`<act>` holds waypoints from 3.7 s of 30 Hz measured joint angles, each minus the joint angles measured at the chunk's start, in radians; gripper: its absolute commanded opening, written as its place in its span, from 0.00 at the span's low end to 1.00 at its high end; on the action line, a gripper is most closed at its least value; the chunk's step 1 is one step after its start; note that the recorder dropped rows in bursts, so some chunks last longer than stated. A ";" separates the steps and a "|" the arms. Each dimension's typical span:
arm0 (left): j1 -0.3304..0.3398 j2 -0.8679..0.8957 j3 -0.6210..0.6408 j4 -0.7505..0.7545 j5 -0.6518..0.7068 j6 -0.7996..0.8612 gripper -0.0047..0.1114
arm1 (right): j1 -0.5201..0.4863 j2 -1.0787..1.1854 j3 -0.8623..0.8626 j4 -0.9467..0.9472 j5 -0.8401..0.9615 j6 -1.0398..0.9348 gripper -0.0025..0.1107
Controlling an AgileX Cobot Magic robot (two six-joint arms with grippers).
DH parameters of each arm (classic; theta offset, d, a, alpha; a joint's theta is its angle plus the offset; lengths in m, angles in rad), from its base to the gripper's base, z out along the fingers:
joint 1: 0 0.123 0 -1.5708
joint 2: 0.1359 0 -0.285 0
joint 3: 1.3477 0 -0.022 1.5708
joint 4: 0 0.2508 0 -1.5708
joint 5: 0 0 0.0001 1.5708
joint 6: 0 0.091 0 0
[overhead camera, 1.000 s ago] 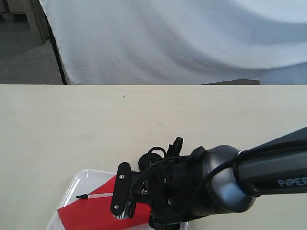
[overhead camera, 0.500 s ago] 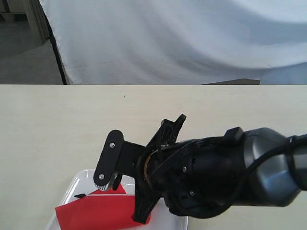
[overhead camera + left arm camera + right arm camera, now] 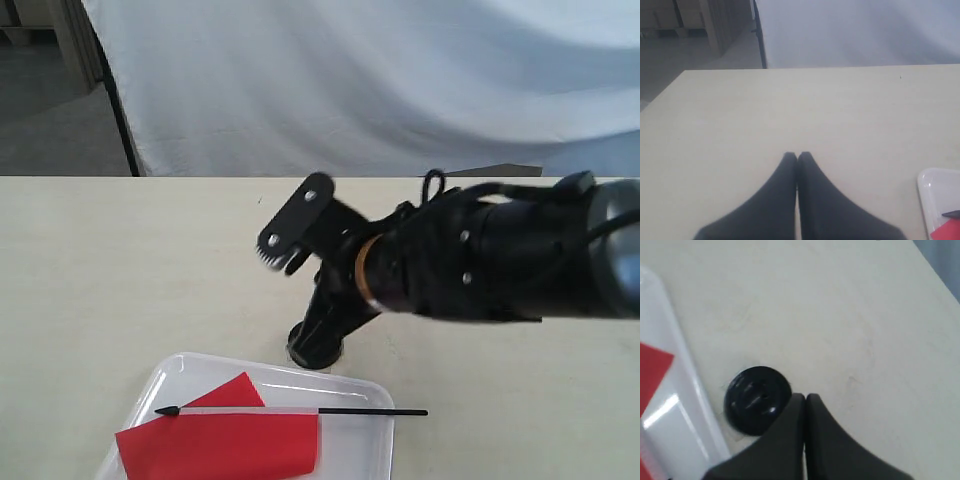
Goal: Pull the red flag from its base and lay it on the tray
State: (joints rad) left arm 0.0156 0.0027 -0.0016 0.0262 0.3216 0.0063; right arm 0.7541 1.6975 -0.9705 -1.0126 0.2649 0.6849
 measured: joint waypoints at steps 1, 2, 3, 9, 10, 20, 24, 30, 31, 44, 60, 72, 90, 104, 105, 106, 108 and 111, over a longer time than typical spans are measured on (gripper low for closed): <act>0.000 0.000 0.000 0.000 0.000 0.000 0.04 | -0.034 0.000 -0.008 0.044 -0.004 -0.005 0.02; 0.000 0.000 0.000 0.000 0.000 0.000 0.04 | -0.060 0.000 -0.013 0.089 -0.004 -0.014 0.02; 0.000 0.000 0.000 0.000 0.000 0.000 0.04 | -0.091 0.000 -0.021 0.139 0.003 -0.035 0.02; 0.000 0.000 0.000 0.000 0.000 0.000 0.04 | -0.256 0.000 -0.071 0.502 0.242 -0.363 0.02; 0.000 0.000 0.000 0.000 0.000 0.000 0.04 | -0.287 0.000 -0.079 0.554 0.291 -0.416 0.02; 0.000 0.000 0.000 0.000 0.000 0.000 0.04 | -0.648 -0.188 0.011 0.924 0.526 -0.726 0.02; 0.000 0.000 0.000 0.000 0.000 0.000 0.04 | -0.789 -0.352 0.098 1.046 0.444 -0.755 0.02; 0.000 0.000 0.000 0.000 0.000 0.000 0.04 | -0.815 -0.643 0.269 1.104 0.292 -0.750 0.02; 0.000 0.000 0.000 0.000 0.000 0.000 0.04 | -0.815 -0.683 0.299 1.104 0.266 -0.744 0.02; 0.000 0.000 0.000 0.000 0.000 0.000 0.04 | -0.701 -1.508 0.637 1.100 -0.100 -0.685 0.02; 0.000 0.000 0.000 0.000 0.000 0.000 0.04 | -0.681 -1.692 0.662 1.102 -0.154 -0.685 0.02; 0.000 0.000 0.000 0.000 0.000 0.000 0.04 | -0.681 -1.692 0.967 1.102 -0.219 -0.692 0.02; 0.000 0.000 0.000 0.000 0.000 0.000 0.04 | -0.681 -1.692 0.967 1.108 -0.114 -0.724 0.02; 0.000 0.000 0.000 0.000 0.000 0.000 0.04 | -0.681 -1.692 0.967 1.115 -0.125 -0.724 0.02; 0.000 0.000 0.000 0.000 0.000 0.000 0.04 | -0.681 -1.692 0.967 1.115 -0.125 -0.724 0.02; 0.000 0.000 0.000 0.000 0.000 0.000 0.04 | -0.681 -1.692 0.967 1.115 -0.125 -0.724 0.02; 0.000 0.000 0.000 0.000 0.000 0.000 0.04 | -0.681 -1.692 0.967 1.115 -0.125 -0.724 0.02; 0.000 0.000 0.000 0.000 0.000 0.000 0.04 | -0.681 -1.692 0.967 1.117 -0.125 -0.724 0.02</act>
State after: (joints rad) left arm 0.0156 0.0027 -0.0016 0.0262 0.3216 0.0063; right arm 0.0729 0.0053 -0.0034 0.1045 0.1401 -0.0396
